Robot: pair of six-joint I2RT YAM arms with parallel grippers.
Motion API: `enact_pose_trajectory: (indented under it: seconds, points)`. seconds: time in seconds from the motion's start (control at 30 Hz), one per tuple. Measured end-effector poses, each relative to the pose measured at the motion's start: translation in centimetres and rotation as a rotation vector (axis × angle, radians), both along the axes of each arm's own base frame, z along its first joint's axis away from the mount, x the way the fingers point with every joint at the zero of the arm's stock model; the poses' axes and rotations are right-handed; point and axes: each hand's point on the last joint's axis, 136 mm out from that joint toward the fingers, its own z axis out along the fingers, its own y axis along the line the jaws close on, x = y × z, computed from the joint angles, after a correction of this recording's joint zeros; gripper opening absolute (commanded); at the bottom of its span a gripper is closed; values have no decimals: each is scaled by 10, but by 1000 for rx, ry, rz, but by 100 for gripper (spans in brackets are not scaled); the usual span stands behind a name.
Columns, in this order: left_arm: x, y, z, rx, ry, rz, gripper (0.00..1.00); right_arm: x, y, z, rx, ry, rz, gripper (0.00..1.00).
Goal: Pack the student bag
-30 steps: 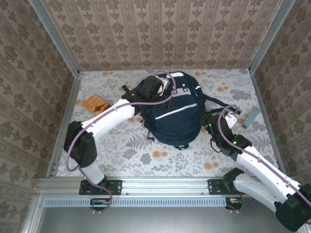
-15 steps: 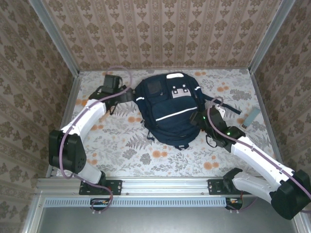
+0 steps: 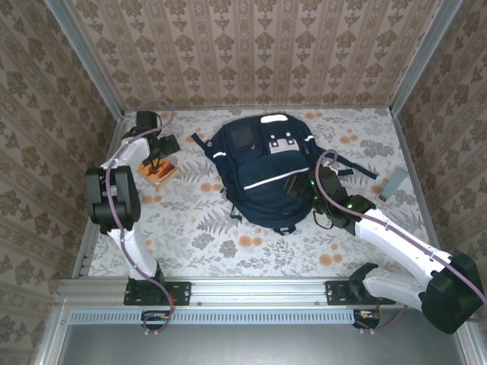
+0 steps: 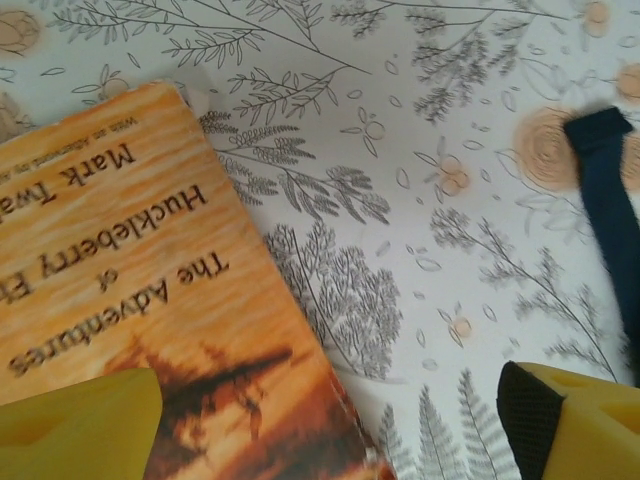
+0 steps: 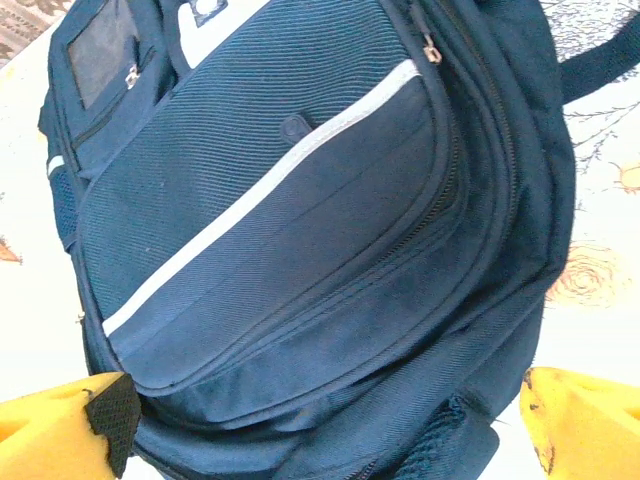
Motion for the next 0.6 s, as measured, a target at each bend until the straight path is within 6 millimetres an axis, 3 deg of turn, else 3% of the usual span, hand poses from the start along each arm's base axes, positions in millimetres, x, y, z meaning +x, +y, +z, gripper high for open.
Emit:
enact_pose_trajectory:
  seconds: [0.13, 0.3, 0.6]
  points:
    - [7, -3, -20, -32, 56, 6, 84, -1, 3, 1, 10, 0, 7, 98]
    - [-3, -13, -38, -89, 121, 4, 85, -1, 4, 1, 15, 0, 6, 98]
    - [-17, -31, -39, -159, 125, -10, 85, 0, 6, 4, 41, -5, -8, 97]
